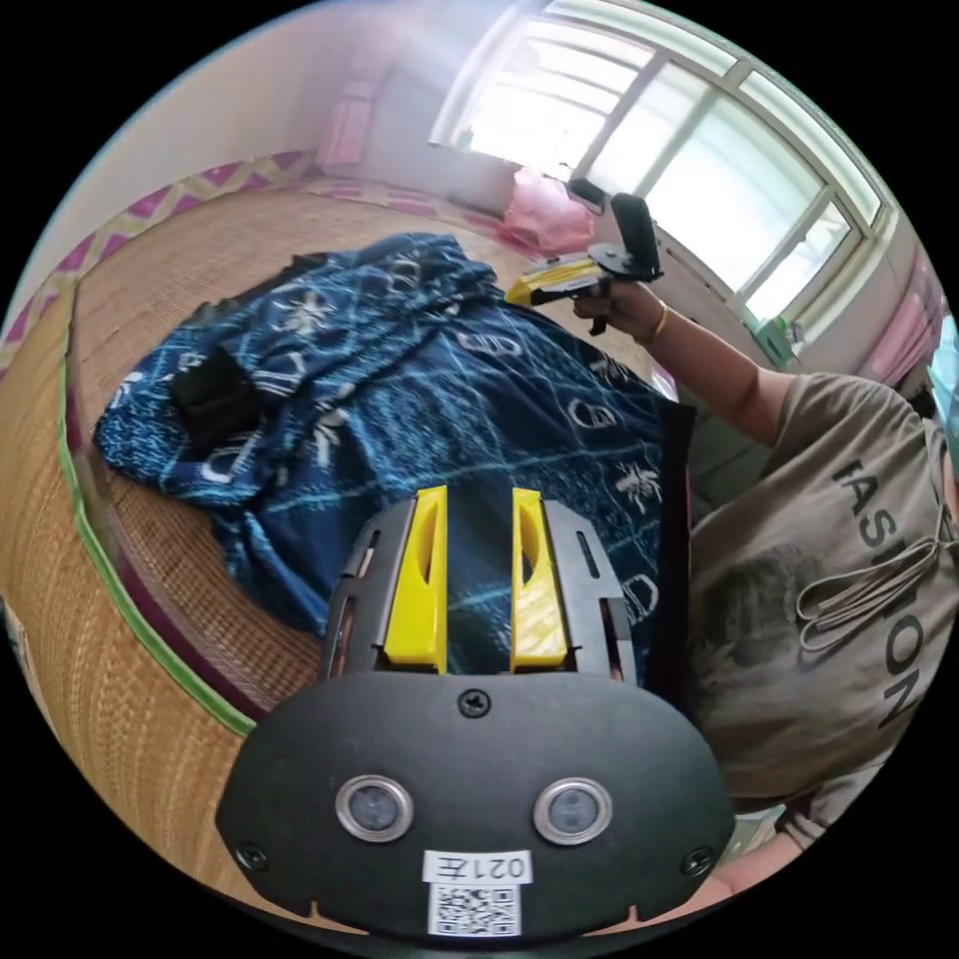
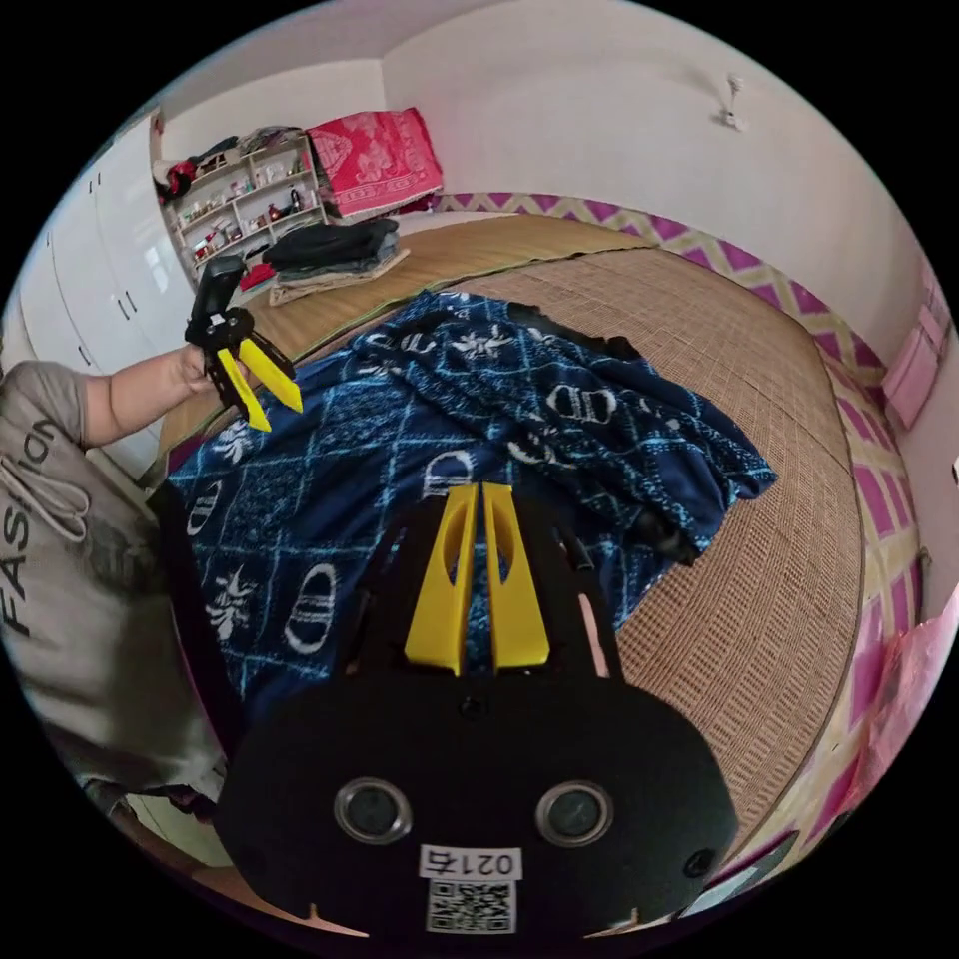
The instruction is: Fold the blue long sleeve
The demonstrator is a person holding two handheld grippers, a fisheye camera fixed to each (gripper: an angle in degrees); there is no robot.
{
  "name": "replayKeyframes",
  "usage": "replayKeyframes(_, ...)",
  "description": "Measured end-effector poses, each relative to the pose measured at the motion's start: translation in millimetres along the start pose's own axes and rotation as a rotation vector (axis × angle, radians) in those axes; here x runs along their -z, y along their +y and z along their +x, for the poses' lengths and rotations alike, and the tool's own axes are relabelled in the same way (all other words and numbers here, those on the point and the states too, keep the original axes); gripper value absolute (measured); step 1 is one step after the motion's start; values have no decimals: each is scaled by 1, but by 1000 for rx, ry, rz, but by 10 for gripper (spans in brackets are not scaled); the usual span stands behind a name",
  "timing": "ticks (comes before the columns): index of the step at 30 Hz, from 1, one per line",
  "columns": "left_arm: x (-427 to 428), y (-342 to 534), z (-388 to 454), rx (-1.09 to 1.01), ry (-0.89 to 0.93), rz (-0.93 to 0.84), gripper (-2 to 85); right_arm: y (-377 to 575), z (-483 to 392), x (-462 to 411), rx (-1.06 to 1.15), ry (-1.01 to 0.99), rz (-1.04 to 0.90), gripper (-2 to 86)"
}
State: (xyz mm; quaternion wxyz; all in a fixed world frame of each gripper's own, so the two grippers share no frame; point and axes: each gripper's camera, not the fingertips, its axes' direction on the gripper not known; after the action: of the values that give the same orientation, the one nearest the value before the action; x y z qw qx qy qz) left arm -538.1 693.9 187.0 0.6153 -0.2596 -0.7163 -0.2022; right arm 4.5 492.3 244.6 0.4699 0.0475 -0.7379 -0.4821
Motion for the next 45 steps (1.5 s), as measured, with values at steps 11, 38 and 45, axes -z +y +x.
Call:
replayKeyframes(11,28,60,53,89,-140,32,70,77,-119,66,-80,52,-93,-6)
replayKeyframes(38,182,100,67,177,-95,100,26,19,-159,231,50,431,-384,-6)
replayKeyframes(45,287,49,43,56,-146,305,-8,-105,-107,309,84,390,80,48)
